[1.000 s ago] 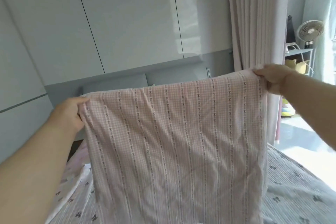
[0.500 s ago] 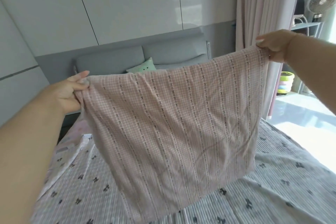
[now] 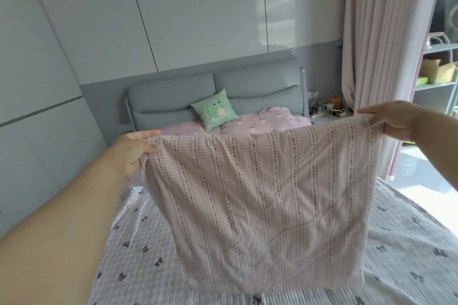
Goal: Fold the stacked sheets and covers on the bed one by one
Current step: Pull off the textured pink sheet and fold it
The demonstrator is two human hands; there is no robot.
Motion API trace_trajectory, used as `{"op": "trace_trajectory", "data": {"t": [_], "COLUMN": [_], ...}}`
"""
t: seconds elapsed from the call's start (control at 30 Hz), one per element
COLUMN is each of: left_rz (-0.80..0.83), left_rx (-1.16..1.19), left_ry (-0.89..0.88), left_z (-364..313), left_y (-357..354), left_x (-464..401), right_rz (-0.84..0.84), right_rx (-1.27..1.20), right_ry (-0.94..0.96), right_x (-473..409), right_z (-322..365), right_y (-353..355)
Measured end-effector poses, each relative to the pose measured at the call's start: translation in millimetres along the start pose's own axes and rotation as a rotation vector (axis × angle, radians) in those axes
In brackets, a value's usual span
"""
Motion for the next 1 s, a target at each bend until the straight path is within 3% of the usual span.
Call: {"op": "trace_trajectory", "data": {"t": [0.23,0.33,0.43,0.67,0.83,0.93,1.0], "left_rz": [-0.032,-0.020,-0.011,-0.023,0.041,0.129,0.098], "left_rx": [-0.087,-0.148,-0.372,-0.831,-1.111,-1.079,-0.955], "left_ry": [-0.063,-0.112,-0.189,-0.302,-0.259,-0.133,-0.039], "left_z": [3,6,14,29,42,67,85], "left_y": [-13,-25,-28,-24,-31,-40,-44], "left_x": [-3,-8,-18,-24,-46,-69,-86], "right_rz": [-0.086,-0.138,-0.263,-0.402,-0.549,-0.654,-0.657], "right_rx": [0.121,0.363,0.662,0.948,1.048,1.071,1.077], "right_ry": [0.064,0.139,0.217,0.249,0.208,0.154,0.099], "right_x": [-5,2,5,-7,-30,-52,-71], "right_z": [-5,-3,-5,-17,-19,-23,-27], "right_y": [-5,-17,-26,-14,-9,-14,-19]}}
Point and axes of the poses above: each hand's wrist, its own x-axis away from the middle knuckle, its own y-axis out of the back of the hand, z = x × y, the point moved 4 cm from there along -x, towards the middle knuckle, and after that the axes turned 11 degrees about -y, right-handed, at the moved point
